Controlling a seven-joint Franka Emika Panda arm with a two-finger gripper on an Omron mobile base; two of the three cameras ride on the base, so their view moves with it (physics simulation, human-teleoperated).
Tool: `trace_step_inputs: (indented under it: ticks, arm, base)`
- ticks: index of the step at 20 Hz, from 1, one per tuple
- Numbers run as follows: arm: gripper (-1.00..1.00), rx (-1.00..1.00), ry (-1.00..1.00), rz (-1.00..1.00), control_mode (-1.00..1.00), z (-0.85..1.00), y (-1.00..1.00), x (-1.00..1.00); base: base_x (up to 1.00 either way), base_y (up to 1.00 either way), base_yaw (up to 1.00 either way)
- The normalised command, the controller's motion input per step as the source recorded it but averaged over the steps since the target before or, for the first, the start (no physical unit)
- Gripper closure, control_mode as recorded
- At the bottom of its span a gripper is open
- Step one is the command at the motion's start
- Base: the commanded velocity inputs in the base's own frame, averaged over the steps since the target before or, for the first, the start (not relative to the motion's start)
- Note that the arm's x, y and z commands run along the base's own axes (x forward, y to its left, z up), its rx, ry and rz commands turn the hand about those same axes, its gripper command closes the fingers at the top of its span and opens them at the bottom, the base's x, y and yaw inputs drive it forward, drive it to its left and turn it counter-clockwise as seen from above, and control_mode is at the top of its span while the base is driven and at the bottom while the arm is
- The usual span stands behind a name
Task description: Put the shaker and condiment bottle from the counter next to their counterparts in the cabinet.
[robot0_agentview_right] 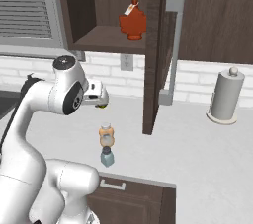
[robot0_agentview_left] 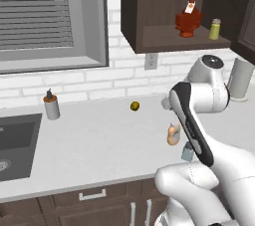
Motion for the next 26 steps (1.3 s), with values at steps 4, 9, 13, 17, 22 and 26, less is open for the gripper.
trace_step_inputs:
  ticks: [4,9,13,17,22,26]
  arm:
    - [-1.0,0.0,-0.2,0.0,-1.0,-0.27,0.0,-0.39]
    - [-1.0,0.0,-0.13,0.0,-1.0,-0.26,-0.02,-0.44]
    - [-1.0,0.03,-0.06,0.0,-1.0,-0.2,-0.24,-0.33]
    - [-1.0,0.07,0.0,0.04,-1.0,-0.16,-0.32,-0.14]
    - [-1.0,0.0,-0.1,0.09,-1.0,-0.46,-0.25,-0.25]
    - [-1.0,0.0,-0.14,0.13,-1.0,-0.47,-0.17,-0.08]
  base:
    - [0.0,0.0,0.0]
    - [0.0,0.0,0.0]
    - [0.0,0.0,0.0]
    - [0.0,0.0,0.0]
    - [0.0,0.0,0.0]
    - [0.0,0.0,0.0]
